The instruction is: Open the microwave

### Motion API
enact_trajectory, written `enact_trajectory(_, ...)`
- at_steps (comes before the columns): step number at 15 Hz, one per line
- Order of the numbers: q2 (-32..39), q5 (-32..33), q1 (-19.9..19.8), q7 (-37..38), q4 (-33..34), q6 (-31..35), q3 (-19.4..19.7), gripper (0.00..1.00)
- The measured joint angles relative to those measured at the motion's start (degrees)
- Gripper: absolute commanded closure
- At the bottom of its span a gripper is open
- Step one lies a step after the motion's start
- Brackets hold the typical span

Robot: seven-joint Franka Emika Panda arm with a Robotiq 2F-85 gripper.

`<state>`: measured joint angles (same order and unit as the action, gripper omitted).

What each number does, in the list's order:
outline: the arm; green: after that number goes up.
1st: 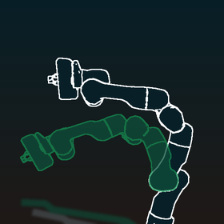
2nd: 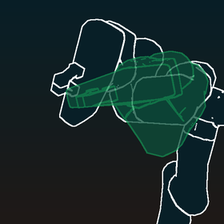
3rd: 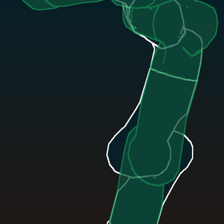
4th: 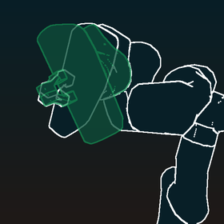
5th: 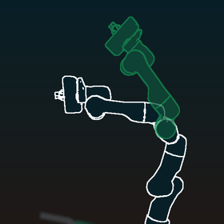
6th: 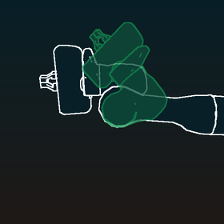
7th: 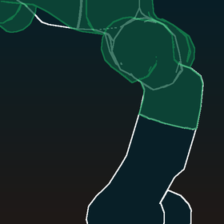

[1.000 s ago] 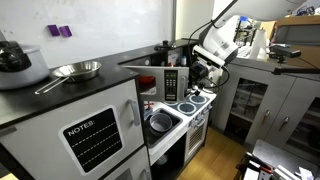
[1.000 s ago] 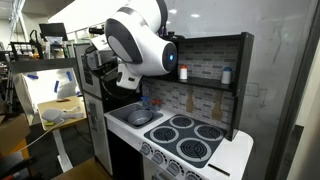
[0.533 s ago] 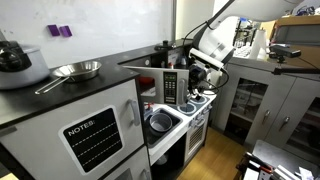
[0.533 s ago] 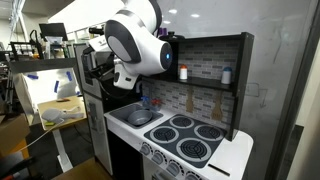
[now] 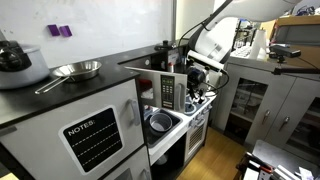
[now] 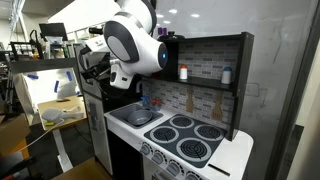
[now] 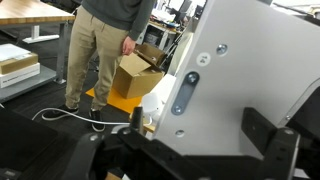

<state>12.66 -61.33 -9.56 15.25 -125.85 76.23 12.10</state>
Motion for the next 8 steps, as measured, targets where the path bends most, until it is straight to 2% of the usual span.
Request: enact_trajectory(8,-0.59,0.28,1.93,-0.11,1.0,-0.23,-1.9,0.0)
